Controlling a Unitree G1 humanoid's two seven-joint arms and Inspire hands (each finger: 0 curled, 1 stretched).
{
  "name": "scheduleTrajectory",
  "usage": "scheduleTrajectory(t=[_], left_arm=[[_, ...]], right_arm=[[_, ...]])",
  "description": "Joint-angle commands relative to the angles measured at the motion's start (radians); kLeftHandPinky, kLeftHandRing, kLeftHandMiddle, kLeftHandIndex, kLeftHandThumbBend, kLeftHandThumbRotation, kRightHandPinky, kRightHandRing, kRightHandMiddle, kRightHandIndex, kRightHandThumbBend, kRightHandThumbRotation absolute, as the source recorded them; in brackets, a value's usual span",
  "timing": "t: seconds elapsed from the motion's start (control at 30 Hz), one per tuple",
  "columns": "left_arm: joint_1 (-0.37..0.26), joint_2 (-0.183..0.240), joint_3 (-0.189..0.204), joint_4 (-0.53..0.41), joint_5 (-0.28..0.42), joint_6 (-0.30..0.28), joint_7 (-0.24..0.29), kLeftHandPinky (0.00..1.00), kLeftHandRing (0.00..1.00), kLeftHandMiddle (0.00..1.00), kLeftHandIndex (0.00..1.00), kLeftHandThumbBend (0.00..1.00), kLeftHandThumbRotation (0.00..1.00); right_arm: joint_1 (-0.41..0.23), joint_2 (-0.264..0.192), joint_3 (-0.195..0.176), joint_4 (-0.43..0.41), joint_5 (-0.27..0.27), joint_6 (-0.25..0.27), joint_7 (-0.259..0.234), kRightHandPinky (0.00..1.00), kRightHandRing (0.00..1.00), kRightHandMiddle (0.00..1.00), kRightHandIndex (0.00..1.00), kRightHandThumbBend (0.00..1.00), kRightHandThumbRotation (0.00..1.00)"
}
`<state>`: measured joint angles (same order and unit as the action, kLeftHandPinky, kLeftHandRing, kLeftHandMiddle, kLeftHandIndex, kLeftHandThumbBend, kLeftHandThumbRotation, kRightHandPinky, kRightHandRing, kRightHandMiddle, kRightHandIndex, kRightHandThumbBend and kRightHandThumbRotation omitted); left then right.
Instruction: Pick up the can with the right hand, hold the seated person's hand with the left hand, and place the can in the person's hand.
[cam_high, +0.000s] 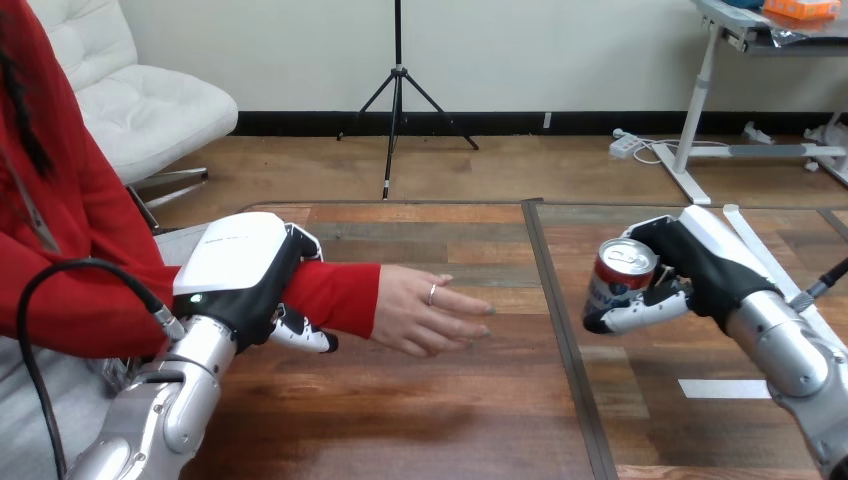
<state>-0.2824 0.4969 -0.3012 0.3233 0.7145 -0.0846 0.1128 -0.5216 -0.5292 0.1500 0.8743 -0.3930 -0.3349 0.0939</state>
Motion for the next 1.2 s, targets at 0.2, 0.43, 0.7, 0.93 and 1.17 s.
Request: scheduleTrajectory(t=[0.2,0.43,0.7,0.93,1.17], left_arm=[[-0.158,-0.067,0.071,-0.228,-0.039,-0.055,0.069,0.19,0.25,0.31,0.31,0.84,0.00],[-0.168,-0.081,0.079,-0.237,-0.049,-0.058,0.069,0.19,0.25,0.31,0.32,0.82,0.00],[-0.178,-0.099,0.083,-0.256,-0.048,-0.048,0.068,0.20,0.25,0.31,0.32,0.81,0.00],[-0.181,-0.112,0.086,-0.273,-0.049,-0.036,0.056,0.20,0.26,0.32,0.32,0.79,0.00],[-0.185,-0.125,0.086,-0.289,-0.044,-0.025,0.049,0.20,0.26,0.32,0.32,0.78,0.00]], right_arm=[[-0.184,0.060,0.007,-0.115,0.000,-0.001,-0.011,0.35,0.39,0.45,0.47,0.72,0.00],[-0.193,0.082,0.010,-0.128,0.001,0.008,-0.002,0.35,0.39,0.45,0.46,0.72,0.00],[-0.206,0.105,0.014,-0.142,-0.003,0.011,0.004,0.34,0.38,0.44,0.46,0.72,0.00],[-0.213,0.121,0.016,-0.165,-0.007,0.024,0.007,0.33,0.37,0.44,0.46,0.72,0.00],[-0.220,0.136,0.021,-0.194,-0.008,0.036,0.009,0.34,0.38,0.44,0.45,0.72,0.00]])
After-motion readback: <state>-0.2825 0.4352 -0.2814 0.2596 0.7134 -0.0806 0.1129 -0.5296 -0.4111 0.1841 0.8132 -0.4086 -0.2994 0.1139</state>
